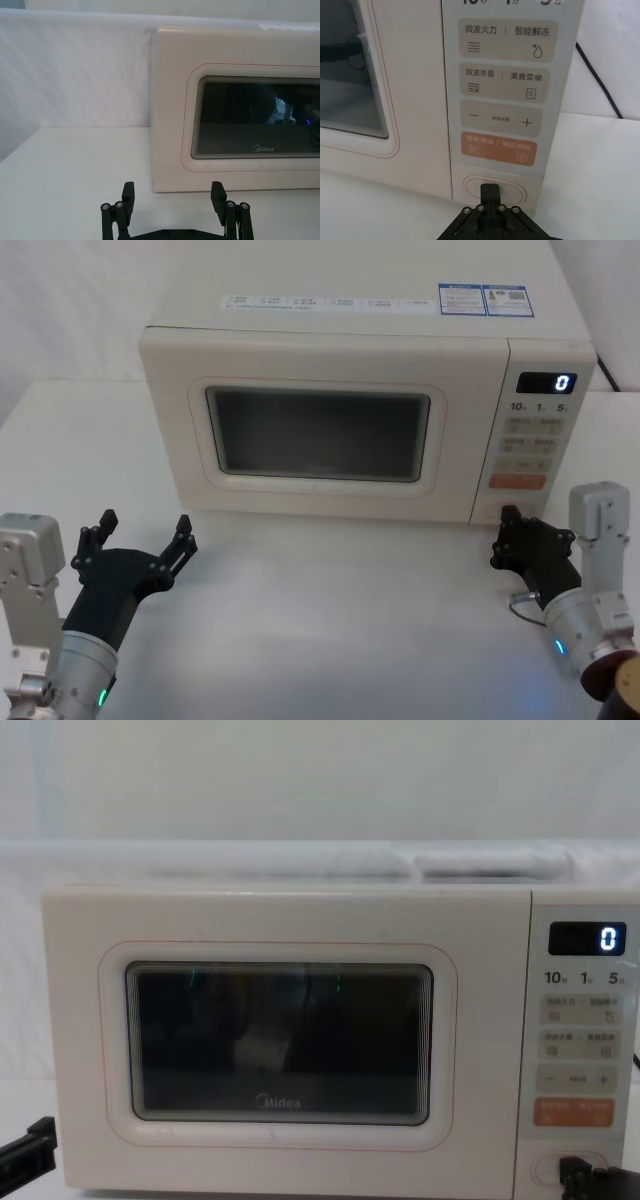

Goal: Press the button to open the microwave door with one hand; close the microwave door with the other hand.

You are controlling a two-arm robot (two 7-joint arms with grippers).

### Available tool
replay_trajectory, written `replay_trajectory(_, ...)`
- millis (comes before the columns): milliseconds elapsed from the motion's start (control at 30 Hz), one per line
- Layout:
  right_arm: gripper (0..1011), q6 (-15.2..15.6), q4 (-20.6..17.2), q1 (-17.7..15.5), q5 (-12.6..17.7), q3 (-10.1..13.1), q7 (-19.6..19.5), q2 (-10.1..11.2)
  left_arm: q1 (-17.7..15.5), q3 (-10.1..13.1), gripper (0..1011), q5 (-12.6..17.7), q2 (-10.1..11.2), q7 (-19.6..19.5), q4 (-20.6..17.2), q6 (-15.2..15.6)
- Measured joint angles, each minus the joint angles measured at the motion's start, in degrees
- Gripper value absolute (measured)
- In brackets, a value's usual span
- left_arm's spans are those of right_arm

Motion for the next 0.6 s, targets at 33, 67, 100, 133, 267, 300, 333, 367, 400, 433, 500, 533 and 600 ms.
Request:
replay_trajectory(33,0,0.00,0.17,0.15,-0.05,0.00,0.00,-0.01,0.00,0.00,1001,0.00,0.00,0.00,0.00,0.00)
replay_trajectory(67,0,0.00,0.48,0.42,-0.11,0.02,-0.01,-0.03,0.00,0.00,1001,0.00,0.00,0.00,0.00,0.00)
replay_trajectory(100,0,0.00,0.60,0.53,-0.13,0.03,-0.01,-0.04,0.00,0.00,1001,0.00,0.00,0.00,0.00,0.00)
replay_trajectory(133,0,0.00,0.76,0.67,-0.16,0.04,-0.02,-0.06,0.00,0.00,1001,0.00,0.00,0.00,0.00,0.00)
replay_trajectory(267,0,-0.04,1.39,1.22,-0.34,0.04,-0.01,-0.10,0.00,0.00,1001,0.00,0.00,0.00,0.00,0.00)
replay_trajectory(300,0,-0.06,1.50,1.30,-0.37,0.04,-0.02,-0.10,0.00,0.00,1001,0.00,0.00,0.00,0.00,0.00)
replay_trajectory(333,0,-0.09,1.69,1.47,-0.42,0.04,-0.01,-0.14,0.00,0.00,1001,0.00,0.00,0.00,0.00,0.00)
replay_trajectory(367,0,-0.11,1.81,1.57,-0.45,0.04,-0.01,-0.16,0.00,0.00,1001,0.00,0.00,0.00,0.00,0.00)
replay_trajectory(400,0,-0.12,1.92,1.66,-0.47,0.04,-0.01,-0.18,0.00,0.00,1001,0.00,0.00,0.00,0.00,0.00)
replay_trajectory(433,0,-0.13,2.00,1.73,-0.50,0.04,-0.01,-0.19,0.00,0.00,1001,0.00,0.00,0.00,0.00,0.00)
replay_trajectory(500,0,-0.14,2.29,1.99,-0.57,0.04,-0.01,-0.25,0.00,0.00,1001,0.00,0.00,0.00,0.00,0.00)
replay_trajectory(533,0,-0.14,2.44,2.13,-0.61,0.04,-0.01,-0.28,0.00,0.00,1001,0.00,0.00,0.00,0.00,0.00)
replay_trajectory(600,0,-0.14,2.60,2.27,-0.64,0.04,-0.01,-0.31,0.00,0.00,1001,0.00,0.00,0.00,0.00,0.00)
